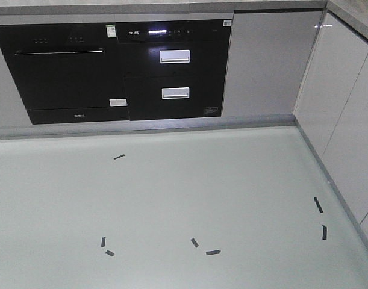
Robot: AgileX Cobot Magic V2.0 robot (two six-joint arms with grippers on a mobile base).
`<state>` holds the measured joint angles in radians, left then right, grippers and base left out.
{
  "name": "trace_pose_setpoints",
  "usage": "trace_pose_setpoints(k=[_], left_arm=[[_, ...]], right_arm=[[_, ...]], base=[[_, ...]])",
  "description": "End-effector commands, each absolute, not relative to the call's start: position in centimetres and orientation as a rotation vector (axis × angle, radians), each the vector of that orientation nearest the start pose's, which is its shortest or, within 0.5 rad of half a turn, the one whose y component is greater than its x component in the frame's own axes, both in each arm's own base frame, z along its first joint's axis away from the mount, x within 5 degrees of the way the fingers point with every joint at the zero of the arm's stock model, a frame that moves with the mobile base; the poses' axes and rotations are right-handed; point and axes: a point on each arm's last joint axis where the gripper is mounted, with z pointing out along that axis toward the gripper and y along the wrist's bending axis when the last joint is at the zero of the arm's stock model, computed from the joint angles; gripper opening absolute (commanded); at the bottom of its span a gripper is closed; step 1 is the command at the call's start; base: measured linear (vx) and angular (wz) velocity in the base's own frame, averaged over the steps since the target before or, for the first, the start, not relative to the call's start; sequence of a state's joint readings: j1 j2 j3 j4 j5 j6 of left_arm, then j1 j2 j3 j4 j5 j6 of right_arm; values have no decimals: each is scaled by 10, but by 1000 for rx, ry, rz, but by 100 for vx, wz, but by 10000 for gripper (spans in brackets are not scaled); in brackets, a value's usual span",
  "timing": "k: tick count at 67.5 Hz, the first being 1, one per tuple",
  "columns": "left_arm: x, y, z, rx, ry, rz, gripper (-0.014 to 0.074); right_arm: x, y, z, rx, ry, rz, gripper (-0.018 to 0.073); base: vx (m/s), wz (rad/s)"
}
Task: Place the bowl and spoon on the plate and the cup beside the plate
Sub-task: 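Drive the base to the counter with the spoon and lilac bowl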
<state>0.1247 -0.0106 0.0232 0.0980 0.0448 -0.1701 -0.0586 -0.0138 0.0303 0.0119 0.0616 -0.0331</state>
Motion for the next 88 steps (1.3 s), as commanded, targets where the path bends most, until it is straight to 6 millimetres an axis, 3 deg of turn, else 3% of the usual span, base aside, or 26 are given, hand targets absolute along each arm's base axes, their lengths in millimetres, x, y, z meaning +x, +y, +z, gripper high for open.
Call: trace_pose_setpoints(k=[1, 88], left_arm=[[53, 7, 215, -155, 1430, 27, -6], [53, 7, 215, -155, 1430, 27, -6]], right_arm=[[56, -4, 205, 24, 1484, -78, -3], [56, -4, 205, 24, 1488, -78, -3]], base=[[0, 0], [1, -1]])
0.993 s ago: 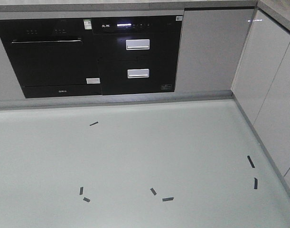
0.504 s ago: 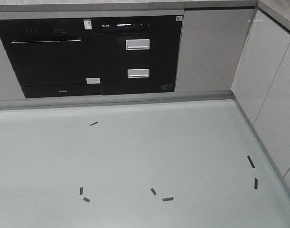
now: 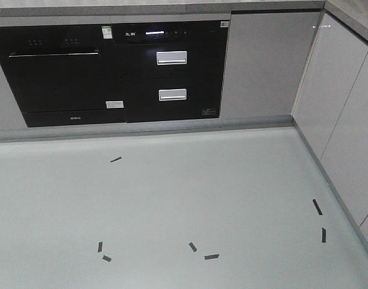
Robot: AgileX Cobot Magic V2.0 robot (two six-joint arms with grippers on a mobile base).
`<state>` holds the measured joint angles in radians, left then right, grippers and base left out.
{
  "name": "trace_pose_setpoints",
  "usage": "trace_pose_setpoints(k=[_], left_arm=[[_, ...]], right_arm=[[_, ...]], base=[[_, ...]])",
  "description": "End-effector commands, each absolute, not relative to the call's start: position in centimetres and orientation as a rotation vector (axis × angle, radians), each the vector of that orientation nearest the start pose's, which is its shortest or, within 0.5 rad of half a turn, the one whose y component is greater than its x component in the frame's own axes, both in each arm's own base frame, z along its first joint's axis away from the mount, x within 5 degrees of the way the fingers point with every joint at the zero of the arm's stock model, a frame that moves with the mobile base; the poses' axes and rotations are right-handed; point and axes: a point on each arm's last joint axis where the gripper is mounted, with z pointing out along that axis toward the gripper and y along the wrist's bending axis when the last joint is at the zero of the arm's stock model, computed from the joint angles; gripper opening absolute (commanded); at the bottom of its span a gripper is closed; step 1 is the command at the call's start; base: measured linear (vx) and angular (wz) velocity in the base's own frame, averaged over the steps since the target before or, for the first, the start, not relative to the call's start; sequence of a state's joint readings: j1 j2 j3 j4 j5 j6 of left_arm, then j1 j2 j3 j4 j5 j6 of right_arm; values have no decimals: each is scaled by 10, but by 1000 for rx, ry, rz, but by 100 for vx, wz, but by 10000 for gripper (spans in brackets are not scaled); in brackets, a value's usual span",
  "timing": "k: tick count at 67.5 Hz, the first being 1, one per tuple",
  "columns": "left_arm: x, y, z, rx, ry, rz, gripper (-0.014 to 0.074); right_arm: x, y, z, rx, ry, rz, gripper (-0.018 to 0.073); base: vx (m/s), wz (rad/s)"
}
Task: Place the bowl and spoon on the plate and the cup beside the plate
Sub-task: 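Drive the base to the counter with the spoon and lilac bowl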
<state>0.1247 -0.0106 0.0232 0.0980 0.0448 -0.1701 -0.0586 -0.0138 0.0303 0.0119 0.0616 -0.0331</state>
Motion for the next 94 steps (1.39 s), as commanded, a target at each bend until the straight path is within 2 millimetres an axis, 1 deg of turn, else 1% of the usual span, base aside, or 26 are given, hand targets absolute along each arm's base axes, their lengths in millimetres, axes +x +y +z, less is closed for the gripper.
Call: trace_pose_setpoints(k=[1, 58, 94], left_arm=[[53, 7, 215, -155, 1430, 27, -6], [53, 7, 215, -155, 1430, 27, -6], [53, 7, 215, -155, 1430, 27, -6]], right_arm=[[56, -4, 205, 24, 1488, -78, -3], [56, -4, 205, 25, 1487, -76, -3], [56, -4, 205, 25, 1487, -76, -3]], base=[[7, -3], [7, 6], [14, 4]])
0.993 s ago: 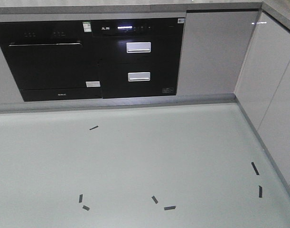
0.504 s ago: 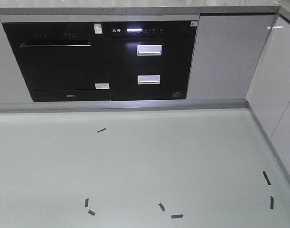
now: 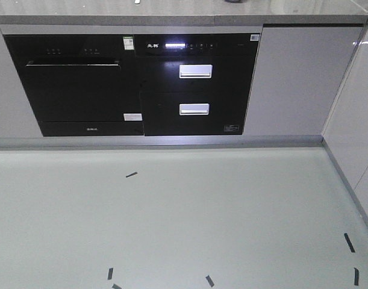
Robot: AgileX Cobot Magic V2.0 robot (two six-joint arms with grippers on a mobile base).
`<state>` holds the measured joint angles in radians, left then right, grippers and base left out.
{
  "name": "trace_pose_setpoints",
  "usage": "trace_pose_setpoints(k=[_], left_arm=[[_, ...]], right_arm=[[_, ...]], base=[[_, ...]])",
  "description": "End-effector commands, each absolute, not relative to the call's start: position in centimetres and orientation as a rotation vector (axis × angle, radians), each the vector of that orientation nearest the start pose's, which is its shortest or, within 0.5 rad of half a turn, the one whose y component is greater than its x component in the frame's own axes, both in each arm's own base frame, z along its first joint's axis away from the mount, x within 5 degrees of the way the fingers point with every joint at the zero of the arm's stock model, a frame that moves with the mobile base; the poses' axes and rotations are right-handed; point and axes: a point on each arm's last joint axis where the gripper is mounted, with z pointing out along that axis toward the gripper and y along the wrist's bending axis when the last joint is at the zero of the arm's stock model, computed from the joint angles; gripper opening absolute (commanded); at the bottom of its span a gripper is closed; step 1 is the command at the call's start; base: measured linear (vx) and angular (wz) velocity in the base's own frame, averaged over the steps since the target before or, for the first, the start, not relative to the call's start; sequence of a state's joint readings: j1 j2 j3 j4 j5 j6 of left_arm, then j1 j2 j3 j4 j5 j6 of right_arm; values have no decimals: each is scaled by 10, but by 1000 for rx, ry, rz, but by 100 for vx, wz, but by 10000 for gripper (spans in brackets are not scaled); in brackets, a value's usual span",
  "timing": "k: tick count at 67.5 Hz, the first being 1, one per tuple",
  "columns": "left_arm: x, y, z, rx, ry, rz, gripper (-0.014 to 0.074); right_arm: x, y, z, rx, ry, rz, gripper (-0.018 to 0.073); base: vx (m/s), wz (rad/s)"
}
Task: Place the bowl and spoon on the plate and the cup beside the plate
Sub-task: 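Drive the base to the counter with the spoon and lilac bowl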
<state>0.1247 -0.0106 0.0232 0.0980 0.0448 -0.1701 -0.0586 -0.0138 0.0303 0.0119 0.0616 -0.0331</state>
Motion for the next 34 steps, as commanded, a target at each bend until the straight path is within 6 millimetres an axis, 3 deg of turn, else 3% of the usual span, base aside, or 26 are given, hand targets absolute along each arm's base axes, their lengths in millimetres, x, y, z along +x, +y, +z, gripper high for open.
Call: trace_pose_setpoints(k=[1, 34], left_arm=[[53, 7, 215, -155, 1430, 27, -6], [53, 7, 215, -155, 1430, 27, -6]], right_arm=[[56, -4, 205, 25, 1487, -76, -3], [56, -4, 205, 25, 1490, -76, -3]], base=[[18, -6], [20, -4]])
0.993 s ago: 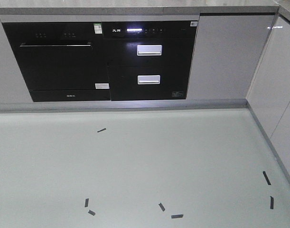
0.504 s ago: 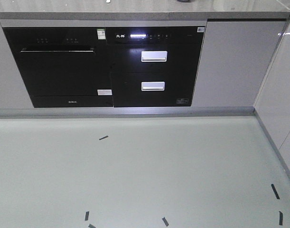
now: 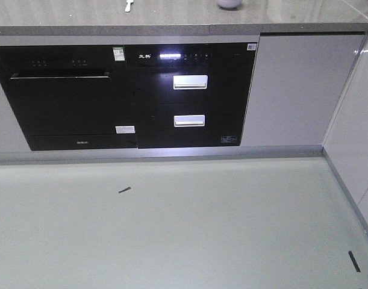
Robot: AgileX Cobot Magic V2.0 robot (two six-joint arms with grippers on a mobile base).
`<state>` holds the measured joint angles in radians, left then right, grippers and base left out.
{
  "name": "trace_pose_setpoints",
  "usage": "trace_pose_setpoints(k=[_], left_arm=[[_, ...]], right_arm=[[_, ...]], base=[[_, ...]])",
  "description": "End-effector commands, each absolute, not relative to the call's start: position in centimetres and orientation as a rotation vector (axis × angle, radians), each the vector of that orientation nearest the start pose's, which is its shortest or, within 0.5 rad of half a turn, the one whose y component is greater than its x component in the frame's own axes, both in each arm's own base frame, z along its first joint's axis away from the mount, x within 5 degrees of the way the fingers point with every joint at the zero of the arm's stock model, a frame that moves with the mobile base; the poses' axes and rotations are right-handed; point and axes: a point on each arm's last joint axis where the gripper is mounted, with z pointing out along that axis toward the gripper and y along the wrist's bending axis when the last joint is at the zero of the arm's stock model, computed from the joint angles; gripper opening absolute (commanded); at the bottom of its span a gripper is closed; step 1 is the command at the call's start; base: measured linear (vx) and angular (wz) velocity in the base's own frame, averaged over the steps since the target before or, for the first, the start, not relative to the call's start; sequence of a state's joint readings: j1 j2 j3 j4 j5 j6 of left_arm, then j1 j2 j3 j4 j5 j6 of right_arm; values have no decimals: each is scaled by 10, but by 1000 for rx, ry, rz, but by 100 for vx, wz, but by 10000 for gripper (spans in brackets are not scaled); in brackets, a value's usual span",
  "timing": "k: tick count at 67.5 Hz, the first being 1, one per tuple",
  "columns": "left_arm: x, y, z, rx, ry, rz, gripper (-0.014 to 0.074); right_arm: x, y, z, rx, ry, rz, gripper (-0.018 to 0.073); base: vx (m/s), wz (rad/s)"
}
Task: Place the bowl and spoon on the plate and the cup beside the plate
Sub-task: 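Drive the base to the counter with the spoon and lilac bowl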
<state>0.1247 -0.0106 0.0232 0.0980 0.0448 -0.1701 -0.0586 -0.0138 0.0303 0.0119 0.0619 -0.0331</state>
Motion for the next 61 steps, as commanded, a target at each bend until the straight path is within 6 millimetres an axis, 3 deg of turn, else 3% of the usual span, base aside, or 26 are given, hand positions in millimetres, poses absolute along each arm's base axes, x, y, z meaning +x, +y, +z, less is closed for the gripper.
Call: trace_pose_setpoints(k=[1, 61], left_arm=[[53, 7, 215, -155, 1430, 27, -6], [53, 7, 215, -155, 1430, 27, -6]], right_arm=[[56, -4, 205, 25, 1490, -76, -3], [56, -4, 205, 25, 1490, -76, -3]], base=[[23, 1], [23, -2]])
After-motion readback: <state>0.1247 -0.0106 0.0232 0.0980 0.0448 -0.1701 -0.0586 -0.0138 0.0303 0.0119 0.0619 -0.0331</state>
